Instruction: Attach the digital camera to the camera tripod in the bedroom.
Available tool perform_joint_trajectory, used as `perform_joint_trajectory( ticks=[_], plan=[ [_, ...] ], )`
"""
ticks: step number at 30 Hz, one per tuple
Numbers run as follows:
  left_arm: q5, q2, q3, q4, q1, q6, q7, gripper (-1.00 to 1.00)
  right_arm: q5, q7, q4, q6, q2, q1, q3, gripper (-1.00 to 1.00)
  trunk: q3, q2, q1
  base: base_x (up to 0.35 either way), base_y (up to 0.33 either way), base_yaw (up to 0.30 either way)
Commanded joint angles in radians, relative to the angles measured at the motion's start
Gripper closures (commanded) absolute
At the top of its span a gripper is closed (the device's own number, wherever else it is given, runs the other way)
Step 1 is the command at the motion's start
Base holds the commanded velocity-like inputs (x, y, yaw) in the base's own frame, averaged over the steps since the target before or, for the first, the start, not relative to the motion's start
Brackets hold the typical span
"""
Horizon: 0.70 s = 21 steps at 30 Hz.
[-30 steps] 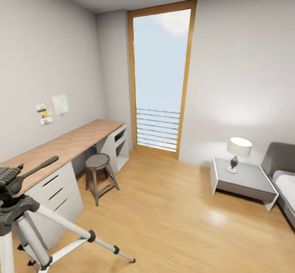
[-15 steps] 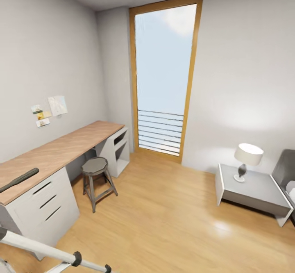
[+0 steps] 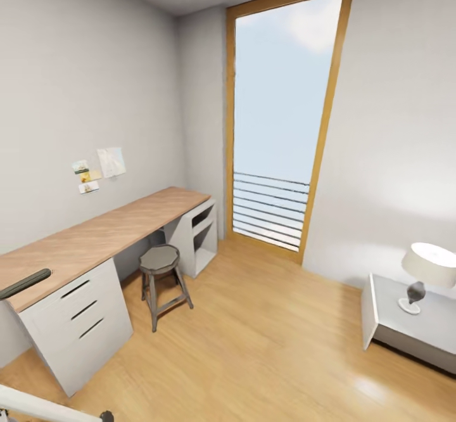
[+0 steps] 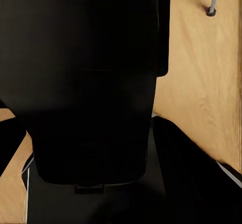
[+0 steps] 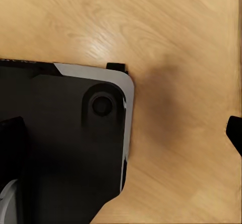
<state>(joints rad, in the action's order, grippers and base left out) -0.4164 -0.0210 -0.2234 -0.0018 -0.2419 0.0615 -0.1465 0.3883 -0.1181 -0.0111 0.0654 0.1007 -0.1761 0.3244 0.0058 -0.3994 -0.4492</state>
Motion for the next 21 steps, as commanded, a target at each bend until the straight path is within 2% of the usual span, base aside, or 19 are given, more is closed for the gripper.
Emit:
perform_joint_trajectory(
  ticks=[1, 10, 21],
  plan=[
    [0.003, 0.000, -0.005, 0.000, 0.000, 0.003, -0.004, 1.00, 0.008, -0.003, -0.001, 0.004, 0.001, 0.000, 0.009, -1.00, 0.000, -0.001, -0.001, 0.286, -0.226, 0.278],
    [0.004, 0.000, -0.005, 0.000, 0.000, 0.003, -0.004, 1.00, 0.008, -0.003, -0.001, 0.004, 0.001, 0.000, 0.009, -1.00, 0.000, -0.001, -0.001, 0.263, -0.206, 0.278],
    [0.003, 0.000, -0.006, 0.000, 0.000, 0.004, -0.004, 1.00, 0.009, -0.004, -0.001, 0.004, 0.001, 0.000, 0.009, -1.00, 0.000, -0.001, -0.001, 0.049, -0.037, 0.278]
  ],
)
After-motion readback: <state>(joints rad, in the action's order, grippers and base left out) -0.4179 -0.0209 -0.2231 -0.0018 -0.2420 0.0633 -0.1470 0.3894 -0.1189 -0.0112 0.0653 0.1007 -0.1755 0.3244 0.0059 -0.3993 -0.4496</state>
